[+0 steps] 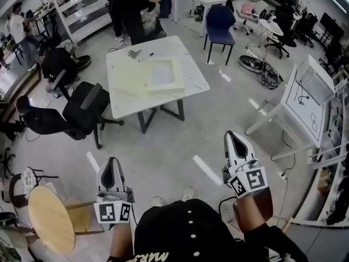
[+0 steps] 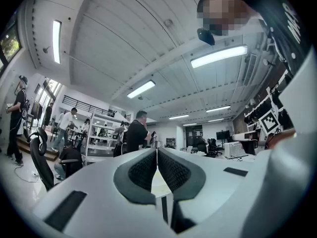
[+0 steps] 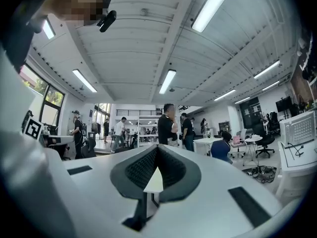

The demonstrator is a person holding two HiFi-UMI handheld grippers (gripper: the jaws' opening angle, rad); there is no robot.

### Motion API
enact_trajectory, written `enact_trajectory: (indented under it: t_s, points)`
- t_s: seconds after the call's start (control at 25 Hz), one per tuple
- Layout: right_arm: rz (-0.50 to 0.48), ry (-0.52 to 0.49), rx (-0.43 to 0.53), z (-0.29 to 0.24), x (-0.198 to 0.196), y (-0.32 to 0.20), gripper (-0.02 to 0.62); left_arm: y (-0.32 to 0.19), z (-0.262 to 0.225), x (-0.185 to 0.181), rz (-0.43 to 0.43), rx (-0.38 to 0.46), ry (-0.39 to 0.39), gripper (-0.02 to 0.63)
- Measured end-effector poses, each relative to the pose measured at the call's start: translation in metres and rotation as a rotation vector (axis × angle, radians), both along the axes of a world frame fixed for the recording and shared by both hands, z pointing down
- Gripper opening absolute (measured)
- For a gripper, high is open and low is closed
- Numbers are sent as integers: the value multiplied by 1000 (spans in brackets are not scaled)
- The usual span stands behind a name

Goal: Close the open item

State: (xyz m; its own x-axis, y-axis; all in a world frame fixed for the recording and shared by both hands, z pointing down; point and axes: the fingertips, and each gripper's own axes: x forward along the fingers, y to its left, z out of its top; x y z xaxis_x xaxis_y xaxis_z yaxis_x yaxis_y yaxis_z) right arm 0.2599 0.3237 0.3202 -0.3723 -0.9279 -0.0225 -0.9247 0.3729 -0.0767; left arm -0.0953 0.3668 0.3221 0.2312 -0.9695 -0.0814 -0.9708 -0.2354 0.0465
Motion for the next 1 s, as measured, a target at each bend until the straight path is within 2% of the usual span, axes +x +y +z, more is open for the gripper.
enact_trajectory:
  t_s: [0.16,0.44,0.64,0.68,0.72,0.84,0.88,1.0]
  points:
    - [-13,-53,32,-4,15,-5,26,-2,0,11,-22,-4,0,23]
    - [-53,-46,-10,18,37,-13,26,6,5,30,-89,2,19,23]
    - [-72,-46,11,20,38,-23,28,9,14,33,-114,-14,4,23]
    - [-84,-54,13,20,36,-26,40,7,15,32,-117,-15,8,23]
    - [-94,-59,9,21,34,-30,78,5,16,32,-119,-14,13,23]
    - [-107,-45,0,25,25,-44,228,-5,15,28,-121,-6,16,23]
    - [-109,-39,3,25,22,-49,253,-10,15,27,-121,-4,13,23]
    - [-120,-33,7,23,13,-64,264,-24,14,19,-122,3,10,23]
